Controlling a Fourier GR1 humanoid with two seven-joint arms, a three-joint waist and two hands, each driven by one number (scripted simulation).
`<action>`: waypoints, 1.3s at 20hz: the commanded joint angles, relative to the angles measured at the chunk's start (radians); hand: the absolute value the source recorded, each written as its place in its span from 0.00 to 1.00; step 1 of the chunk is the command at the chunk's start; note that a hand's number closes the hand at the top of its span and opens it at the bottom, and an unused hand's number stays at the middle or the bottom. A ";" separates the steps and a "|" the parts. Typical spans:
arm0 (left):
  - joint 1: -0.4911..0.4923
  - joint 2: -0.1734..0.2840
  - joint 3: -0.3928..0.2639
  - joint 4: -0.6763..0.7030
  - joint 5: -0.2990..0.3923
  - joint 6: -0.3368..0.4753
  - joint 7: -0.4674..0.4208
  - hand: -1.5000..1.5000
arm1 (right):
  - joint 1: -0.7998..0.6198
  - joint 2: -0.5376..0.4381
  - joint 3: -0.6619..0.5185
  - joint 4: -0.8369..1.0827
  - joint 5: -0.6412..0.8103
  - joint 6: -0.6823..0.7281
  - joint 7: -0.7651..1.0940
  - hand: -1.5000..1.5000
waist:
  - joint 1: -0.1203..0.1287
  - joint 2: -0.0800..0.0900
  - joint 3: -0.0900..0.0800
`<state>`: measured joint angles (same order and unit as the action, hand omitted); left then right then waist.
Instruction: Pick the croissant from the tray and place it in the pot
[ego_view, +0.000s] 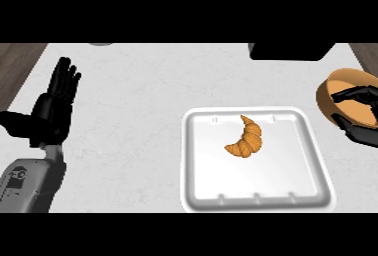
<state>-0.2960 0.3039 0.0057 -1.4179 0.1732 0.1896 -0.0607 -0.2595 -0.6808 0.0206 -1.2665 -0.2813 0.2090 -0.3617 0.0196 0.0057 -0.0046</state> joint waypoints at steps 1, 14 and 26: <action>-0.015 -0.044 0.001 -0.014 0.041 -0.003 0.020 0.50 | 0.033 -0.053 0.009 0.112 0.191 -0.008 -0.272 0.00 | -0.003 0.003 0.008; 0.018 -0.007 0.045 -0.074 0.054 -0.035 0.063 0.50 | -0.034 -0.088 0.174 0.044 0.511 -0.048 -0.242 0.00 | -0.018 -0.008 0.003; 0.049 -0.066 0.013 -0.152 0.004 -0.006 0.114 0.50 | -0.089 0.016 0.251 -0.182 0.658 0.119 0.185 0.00 | -0.019 -0.007 0.004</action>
<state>-0.2672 0.2599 0.0288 -1.5325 0.1991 0.1662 0.0299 -0.3600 -0.6878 0.2824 -1.3993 0.3493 0.2697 -0.2587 0.0020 -0.0014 -0.0008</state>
